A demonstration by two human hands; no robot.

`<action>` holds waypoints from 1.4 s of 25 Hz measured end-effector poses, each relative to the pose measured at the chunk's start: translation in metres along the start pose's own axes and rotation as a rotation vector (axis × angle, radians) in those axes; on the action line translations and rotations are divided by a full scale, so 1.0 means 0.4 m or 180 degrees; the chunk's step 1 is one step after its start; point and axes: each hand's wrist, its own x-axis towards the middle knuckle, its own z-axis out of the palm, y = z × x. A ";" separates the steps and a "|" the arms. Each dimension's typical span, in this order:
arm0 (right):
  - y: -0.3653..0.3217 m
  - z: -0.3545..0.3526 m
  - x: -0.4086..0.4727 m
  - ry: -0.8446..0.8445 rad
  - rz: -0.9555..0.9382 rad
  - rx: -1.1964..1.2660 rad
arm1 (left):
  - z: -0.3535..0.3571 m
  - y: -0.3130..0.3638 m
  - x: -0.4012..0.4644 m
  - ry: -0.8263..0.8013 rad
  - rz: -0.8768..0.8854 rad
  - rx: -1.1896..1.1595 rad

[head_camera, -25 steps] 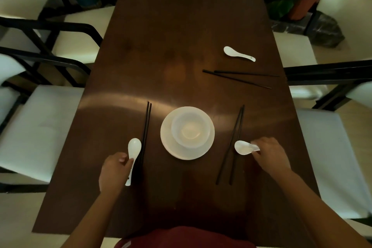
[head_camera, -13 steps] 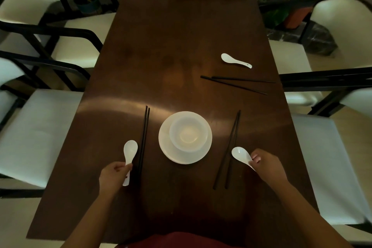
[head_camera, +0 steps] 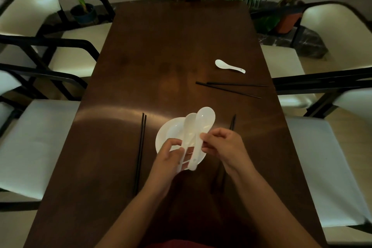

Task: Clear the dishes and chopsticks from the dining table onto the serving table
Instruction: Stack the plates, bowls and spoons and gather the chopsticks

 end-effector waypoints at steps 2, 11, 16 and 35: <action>0.003 0.015 0.003 0.0147 -0.0074 0.0006 | 0.028 0.011 -0.006 -0.0174 0.0008 -0.0020; 0.038 0.008 0.029 0.0332 -0.0187 -0.0714 | 0.056 0.012 -0.019 -0.0244 -0.0028 0.0048; -0.008 -0.049 0.080 0.0102 -0.0802 -0.0628 | 0.049 0.030 -0.008 -0.0725 0.0057 0.0125; -0.275 -0.302 0.801 0.0948 -0.1348 -0.3087 | 0.245 0.185 0.393 0.0268 -0.0280 -0.0585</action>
